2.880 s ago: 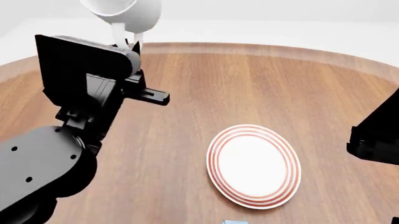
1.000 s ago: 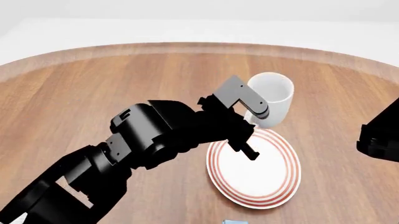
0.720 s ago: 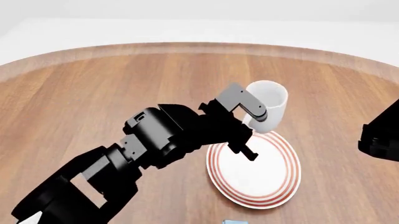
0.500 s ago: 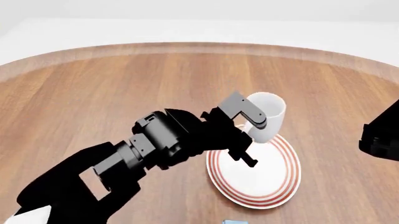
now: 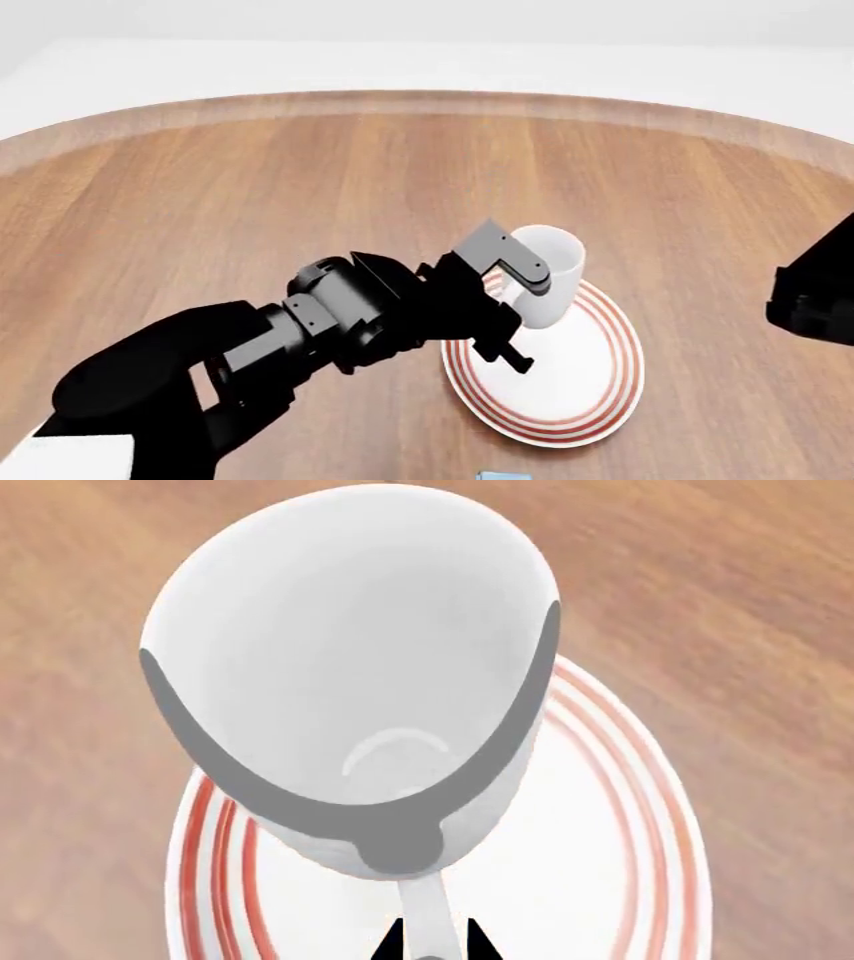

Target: Pick up the white mug and put it on the plate, and put the chocolate pudding to the right of the plate.

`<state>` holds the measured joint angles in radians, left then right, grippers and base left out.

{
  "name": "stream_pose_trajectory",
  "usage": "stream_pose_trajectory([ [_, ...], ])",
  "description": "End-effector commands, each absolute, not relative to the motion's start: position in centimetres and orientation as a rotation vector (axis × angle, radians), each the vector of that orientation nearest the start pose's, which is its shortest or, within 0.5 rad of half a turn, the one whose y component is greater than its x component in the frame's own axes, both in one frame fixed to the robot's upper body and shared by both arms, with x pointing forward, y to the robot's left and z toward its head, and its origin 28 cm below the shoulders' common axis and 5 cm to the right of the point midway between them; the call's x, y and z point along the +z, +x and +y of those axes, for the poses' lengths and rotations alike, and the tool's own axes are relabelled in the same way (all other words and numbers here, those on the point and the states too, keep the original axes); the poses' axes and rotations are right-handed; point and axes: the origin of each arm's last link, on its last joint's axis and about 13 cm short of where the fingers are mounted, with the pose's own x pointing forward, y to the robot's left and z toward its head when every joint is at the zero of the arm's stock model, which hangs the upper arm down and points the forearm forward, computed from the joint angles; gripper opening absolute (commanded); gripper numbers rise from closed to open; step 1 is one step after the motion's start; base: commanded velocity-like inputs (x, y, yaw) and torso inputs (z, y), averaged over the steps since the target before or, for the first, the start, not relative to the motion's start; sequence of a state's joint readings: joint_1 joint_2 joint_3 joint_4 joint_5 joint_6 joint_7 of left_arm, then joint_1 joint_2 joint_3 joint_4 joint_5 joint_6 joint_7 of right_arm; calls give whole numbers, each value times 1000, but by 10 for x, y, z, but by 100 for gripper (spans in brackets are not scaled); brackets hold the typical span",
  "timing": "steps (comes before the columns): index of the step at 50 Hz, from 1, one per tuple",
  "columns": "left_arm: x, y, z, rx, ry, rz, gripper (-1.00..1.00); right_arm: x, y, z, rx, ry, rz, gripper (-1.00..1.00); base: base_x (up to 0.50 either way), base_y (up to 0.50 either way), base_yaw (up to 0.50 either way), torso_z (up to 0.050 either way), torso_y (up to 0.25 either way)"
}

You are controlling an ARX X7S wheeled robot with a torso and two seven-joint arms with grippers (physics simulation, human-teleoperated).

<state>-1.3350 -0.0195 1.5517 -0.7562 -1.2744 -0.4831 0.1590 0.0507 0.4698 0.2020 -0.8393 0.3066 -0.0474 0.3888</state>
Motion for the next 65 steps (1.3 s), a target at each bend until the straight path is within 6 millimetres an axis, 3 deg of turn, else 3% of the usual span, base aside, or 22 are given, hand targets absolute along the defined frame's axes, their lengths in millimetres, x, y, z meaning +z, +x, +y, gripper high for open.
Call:
stream_pose_trajectory([
  [1, 142, 362, 84, -954, 293, 582, -100, 215, 166, -165, -222, -67, -979, 100, 0, 0, 0, 0, 0],
  [29, 138, 358, 84, -996, 315, 613, -100, 212, 169, -165, -220, -61, -966, 100, 0, 0, 0, 0, 0],
  [64, 117, 350, 83, -1006, 353, 631, -100, 212, 169, -167, -225, -58, -962, 100, 0, 0, 0, 0, 0],
  [65, 116, 350, 83, -1004, 353, 633, 100, 212, 169, -167, -225, -58, -962, 100, 0, 0, 0, 0, 10],
])
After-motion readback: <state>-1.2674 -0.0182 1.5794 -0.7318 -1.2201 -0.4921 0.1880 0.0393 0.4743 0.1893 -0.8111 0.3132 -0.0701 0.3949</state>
